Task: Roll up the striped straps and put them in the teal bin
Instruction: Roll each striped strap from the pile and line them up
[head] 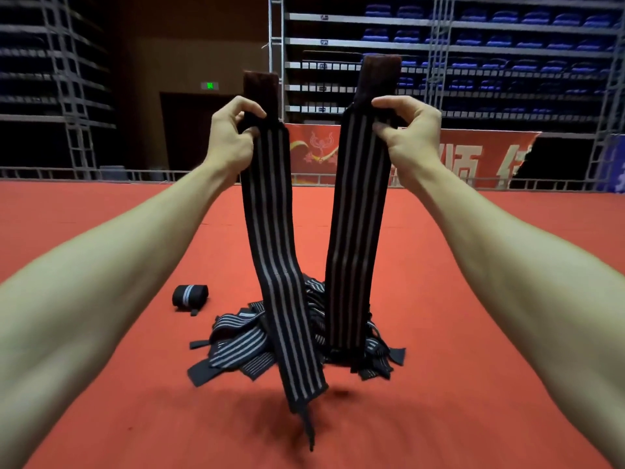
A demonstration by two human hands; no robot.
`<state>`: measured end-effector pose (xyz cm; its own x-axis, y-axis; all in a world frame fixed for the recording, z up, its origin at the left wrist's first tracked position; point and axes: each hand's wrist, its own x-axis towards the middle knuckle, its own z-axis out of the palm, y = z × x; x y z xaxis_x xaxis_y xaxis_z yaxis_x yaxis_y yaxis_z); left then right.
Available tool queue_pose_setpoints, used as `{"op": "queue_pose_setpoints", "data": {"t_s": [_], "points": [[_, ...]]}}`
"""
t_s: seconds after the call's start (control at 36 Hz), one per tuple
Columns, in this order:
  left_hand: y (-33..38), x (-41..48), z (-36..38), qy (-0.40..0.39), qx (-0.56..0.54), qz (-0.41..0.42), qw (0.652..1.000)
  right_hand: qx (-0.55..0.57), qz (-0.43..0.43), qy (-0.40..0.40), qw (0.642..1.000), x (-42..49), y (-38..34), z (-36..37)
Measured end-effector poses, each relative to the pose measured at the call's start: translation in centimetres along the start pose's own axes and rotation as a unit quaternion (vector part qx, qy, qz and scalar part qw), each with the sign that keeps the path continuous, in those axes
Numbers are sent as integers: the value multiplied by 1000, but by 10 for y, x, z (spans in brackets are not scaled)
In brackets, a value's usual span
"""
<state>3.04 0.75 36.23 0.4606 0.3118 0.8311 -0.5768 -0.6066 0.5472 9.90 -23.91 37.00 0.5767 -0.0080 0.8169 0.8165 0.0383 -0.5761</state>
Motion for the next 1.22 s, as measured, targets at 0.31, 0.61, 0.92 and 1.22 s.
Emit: {"op": "queue_pose_setpoints", "data": {"t_s": [0.31,0.61,0.92,1.22], "points": [[6,-17,9,-41,-24,-20,999,8,11,-38,999,-6,-11,-4],[3,-26,22,-92,-53,-50,993,49,13,-91,995,-32,3,12],[0,-39,46,-134,-109,-49,984,37,33,-94,994,-59,22,32],[-5,-44,57,-136,-158,-82,975,18,38,-64,997,-62,34,32]]}}
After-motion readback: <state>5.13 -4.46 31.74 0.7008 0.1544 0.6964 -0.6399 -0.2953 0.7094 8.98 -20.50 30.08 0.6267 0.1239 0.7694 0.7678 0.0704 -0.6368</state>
